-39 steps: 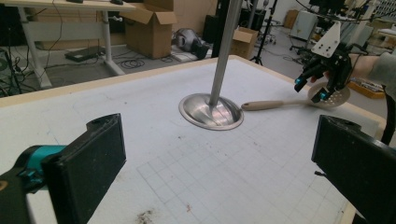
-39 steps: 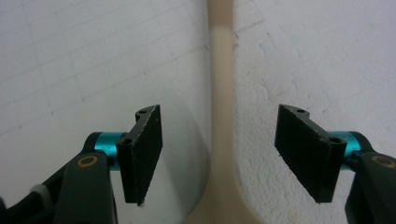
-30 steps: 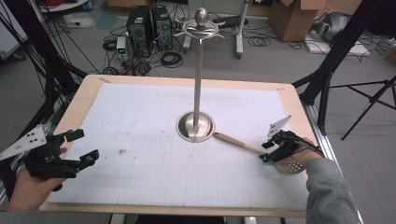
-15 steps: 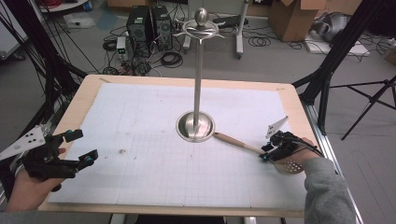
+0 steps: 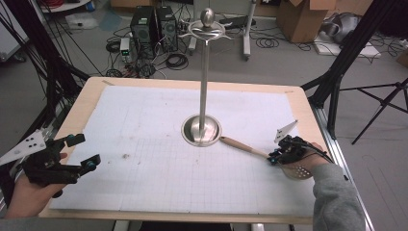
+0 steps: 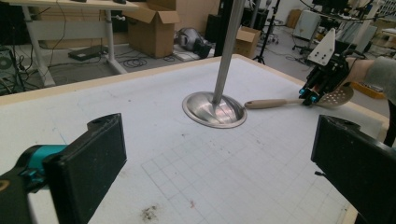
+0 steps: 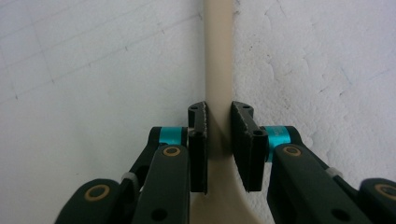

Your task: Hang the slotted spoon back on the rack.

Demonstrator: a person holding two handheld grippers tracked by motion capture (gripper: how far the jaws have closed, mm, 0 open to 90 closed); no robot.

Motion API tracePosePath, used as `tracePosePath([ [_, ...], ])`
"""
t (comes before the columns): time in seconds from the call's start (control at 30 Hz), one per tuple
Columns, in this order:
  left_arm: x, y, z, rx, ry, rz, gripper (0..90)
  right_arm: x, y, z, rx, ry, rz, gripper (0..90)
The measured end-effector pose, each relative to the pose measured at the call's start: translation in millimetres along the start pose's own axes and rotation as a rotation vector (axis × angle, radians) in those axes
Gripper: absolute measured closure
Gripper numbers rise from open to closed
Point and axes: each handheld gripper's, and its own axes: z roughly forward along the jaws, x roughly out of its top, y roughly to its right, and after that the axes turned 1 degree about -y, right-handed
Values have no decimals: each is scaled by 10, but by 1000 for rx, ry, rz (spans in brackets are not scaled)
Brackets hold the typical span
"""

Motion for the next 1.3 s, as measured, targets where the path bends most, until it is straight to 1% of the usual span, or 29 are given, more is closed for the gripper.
tracePosePath([
  [0.03, -1, 3, 5, 0, -1, -2, 41, 1, 2, 1, 4, 1, 0, 775],
  [0.17, 3, 13, 17, -3, -3, 2, 41, 6, -15, -1, -5, -4, 4, 777],
  [0.23, 7, 14, 10, -3, -3, 5, 41, 7, -24, -2, -12, -2, -5, 778],
  [0.3, 14, 20, 0, 0, 0, 4, 41, 9, -39, -7, -2, -2, -2, 779],
  [0.33, 18, 19, -6, 1, -1, 2, 41, 11, -57, -7, 0, 0, -1, 779],
  [0.37, 24, 18, -8, 0, -1, -3, 41, 15, -66, -5, -1, -4, -12, 779],
  [0.4, 31, 23, -3, -3, 2, -11, 41, 20, -75, -7, -2, -5, -9, 779],
  [0.43, 37, 31, 4, -8, 5, -7, 41, 22, -74, -8, -5, -3, -16, 779],
  [0.47, 41, 43, 16, -11, 6, -1, 41, 25, -76, -14, -7, 0, -12, 779],
  [0.5, 44, 50, 26, -13, 3, 3, 41, 26, -78, -26, -4, 5, -4, 779],
  [0.57, 43, 51, 41, -18, 0, 3, 41, 25, -74, -52, -9, 23, -8, 779],
  [0.67, 44, 31, 51, -15, 0, 1, 41, 14, -74, -104, -5, 57, 1, 779],
  [0.8, 61, 16, 79, -16, 7, -1, 41, -2, -115, -198, -10, 87, 18, 779],
  [0.87, 69, 17, 108, -21, 7, 0, 41, -13, -131, -242, -14, 107, 18, 779],
  [0.93, 75, 21, 143, -25, 4, 1, 41, -28, -154, -291, -21, 120, 35, 779],
  [1.1, 75, 35, 219, -39, -10, 7, 41, -72, -200, -404, -33, 152, 55, 779],
  [1.2, 76, 41, 238, -41, -15, 11, 41, -99, -211, -462, -39, 172, 67, 779],
  [1.3, 80, 44, 245, -42, -14, 10, 41, -122, -205, -518, -38, 195, 92, 779],
])
